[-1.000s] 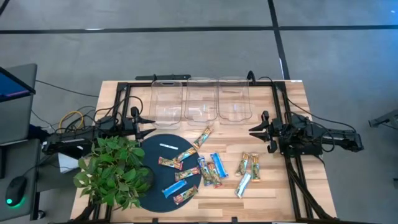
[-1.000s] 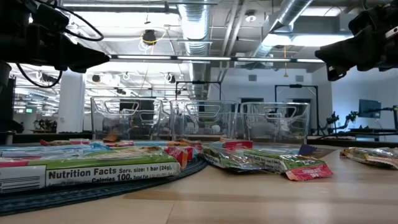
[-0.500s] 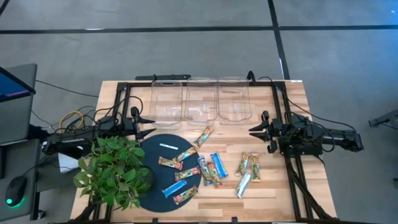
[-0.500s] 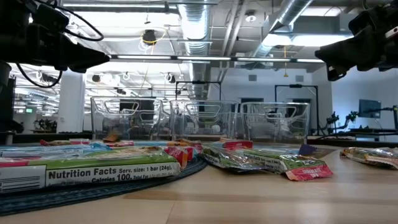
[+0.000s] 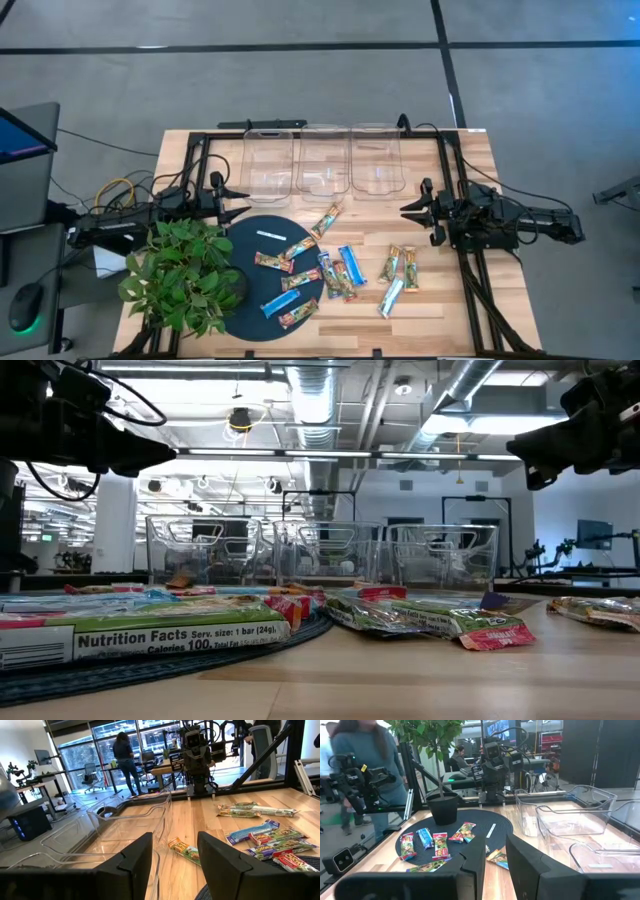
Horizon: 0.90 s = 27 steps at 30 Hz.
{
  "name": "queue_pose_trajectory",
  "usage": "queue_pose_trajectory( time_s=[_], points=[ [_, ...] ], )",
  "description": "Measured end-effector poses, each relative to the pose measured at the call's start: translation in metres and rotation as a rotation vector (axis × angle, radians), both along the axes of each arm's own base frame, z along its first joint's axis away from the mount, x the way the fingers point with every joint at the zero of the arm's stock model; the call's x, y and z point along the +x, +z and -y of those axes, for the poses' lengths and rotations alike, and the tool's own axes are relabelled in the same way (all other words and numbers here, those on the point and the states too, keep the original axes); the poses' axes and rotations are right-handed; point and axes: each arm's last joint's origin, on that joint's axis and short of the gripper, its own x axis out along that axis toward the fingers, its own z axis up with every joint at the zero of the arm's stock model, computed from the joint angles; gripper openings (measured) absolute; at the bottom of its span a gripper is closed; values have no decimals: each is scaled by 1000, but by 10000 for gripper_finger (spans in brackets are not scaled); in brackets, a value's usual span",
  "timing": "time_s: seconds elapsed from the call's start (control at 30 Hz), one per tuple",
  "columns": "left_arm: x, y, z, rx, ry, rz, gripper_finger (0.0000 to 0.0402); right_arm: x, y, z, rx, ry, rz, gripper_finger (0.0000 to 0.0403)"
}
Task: Pick and place Granola Bars by type
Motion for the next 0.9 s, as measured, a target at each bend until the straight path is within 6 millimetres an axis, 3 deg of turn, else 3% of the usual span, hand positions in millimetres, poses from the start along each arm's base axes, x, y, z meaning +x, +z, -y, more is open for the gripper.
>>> queue_pose_trajectory(
  time_s=[0.33,0.4,0.6,0.9],
  points=[
    [0,0,0,0,0,0,153,0,0,0,8,0,4,71],
    [0,0,0,0,0,0,153,0,3,0,118,4,31,71],
    [0,0,0,0,0,0,153,-4,29,0,442,48,264,71],
    [0,0,0,36,2,-4,153,-16,54,-1,531,146,535,71]
  ],
)
